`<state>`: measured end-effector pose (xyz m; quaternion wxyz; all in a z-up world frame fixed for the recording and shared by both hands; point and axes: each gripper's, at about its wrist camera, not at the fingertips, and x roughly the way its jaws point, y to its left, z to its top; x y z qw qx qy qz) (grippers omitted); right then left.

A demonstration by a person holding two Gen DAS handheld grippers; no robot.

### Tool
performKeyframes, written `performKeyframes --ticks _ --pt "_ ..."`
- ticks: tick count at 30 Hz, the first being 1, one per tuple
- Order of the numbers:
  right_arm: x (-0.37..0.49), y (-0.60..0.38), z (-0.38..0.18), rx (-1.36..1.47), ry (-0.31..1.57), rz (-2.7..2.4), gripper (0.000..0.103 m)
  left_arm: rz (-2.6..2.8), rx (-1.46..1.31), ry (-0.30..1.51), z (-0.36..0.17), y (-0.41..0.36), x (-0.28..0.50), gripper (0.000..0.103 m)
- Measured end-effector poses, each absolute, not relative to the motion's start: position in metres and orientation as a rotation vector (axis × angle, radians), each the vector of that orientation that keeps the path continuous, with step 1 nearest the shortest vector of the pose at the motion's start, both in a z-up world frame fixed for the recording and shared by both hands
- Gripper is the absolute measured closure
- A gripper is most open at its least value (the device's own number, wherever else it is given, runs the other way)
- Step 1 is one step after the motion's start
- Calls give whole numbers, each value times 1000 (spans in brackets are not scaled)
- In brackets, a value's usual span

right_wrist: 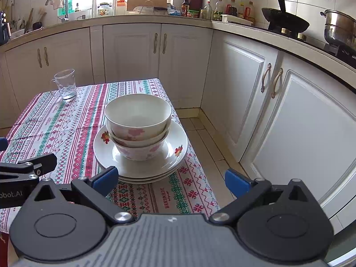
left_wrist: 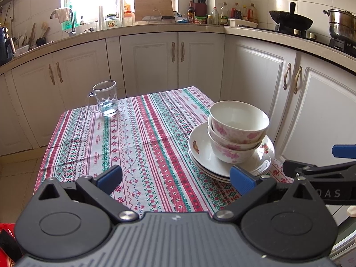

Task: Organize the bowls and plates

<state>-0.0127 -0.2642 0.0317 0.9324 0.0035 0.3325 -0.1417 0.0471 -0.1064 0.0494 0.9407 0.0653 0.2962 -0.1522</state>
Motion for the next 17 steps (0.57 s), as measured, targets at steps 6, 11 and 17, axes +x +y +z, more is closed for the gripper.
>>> performKeyframes --ticks 6,11,17 --pt "-15 -262 33 -3 663 -286 0 -303 133 600 51 -107 46 1" --pt "-15 -262 34 -3 662 -285 0 -303 132 600 52 -107 46 1" --pt "-15 -262 34 -4 661 -285 0 -304 131 603 52 -107 46 1"
